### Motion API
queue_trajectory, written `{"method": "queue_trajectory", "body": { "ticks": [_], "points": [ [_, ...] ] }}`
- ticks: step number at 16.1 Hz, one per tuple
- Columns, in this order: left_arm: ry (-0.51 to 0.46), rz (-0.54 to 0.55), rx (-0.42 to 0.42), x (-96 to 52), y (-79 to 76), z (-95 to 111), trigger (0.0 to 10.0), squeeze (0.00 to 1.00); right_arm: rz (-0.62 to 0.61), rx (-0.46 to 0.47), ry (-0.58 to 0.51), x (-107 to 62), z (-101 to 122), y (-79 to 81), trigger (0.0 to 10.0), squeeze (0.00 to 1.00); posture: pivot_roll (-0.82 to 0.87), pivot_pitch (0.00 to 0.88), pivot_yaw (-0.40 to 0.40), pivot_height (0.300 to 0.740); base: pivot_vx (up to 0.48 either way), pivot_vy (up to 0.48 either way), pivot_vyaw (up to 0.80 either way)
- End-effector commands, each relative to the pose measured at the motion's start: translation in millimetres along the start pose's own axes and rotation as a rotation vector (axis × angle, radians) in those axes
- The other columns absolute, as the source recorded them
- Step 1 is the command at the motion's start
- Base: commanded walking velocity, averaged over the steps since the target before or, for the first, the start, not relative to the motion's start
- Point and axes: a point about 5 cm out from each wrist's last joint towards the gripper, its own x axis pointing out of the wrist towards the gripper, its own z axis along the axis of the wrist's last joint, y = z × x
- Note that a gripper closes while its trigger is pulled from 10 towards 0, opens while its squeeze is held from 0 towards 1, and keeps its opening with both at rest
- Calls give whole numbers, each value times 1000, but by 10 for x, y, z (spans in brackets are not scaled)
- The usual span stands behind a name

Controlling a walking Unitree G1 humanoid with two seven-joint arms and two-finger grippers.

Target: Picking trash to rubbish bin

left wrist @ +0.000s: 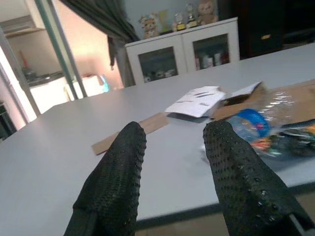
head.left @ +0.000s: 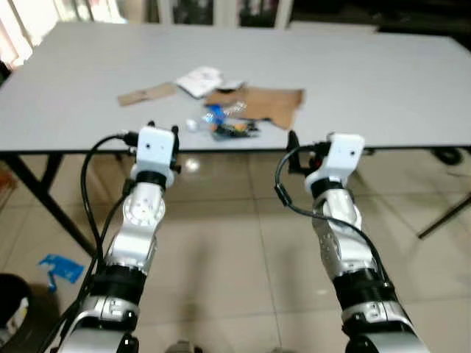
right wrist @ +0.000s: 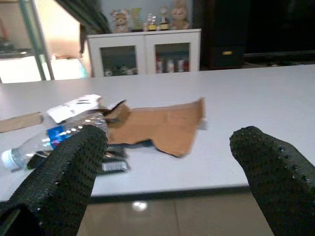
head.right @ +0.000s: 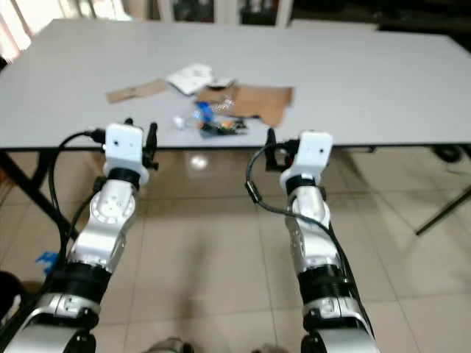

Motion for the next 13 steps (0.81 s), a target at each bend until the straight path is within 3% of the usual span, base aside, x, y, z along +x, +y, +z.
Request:
{"method": "queue_trajectory", "body": {
  "ticks": [1,8,13],
  "points": [
    [-10,-42,-15,9,-116,51,10000,0,-30,-9,-3,4,33,-115,10000,0,-8,102,-52,740,480,0,0],
    [19,-108,-33,-43,-255,14,10000,0,-7,-8,15,-2,12,-79,10000,0,-8,99,-51,740,208,0,0],
    [35,-121,-53,-60,-275,-13,10000,0,16,3,37,-8,-19,-46,10000,0,-7,102,-51,740,0,0,0]
  ]
}}
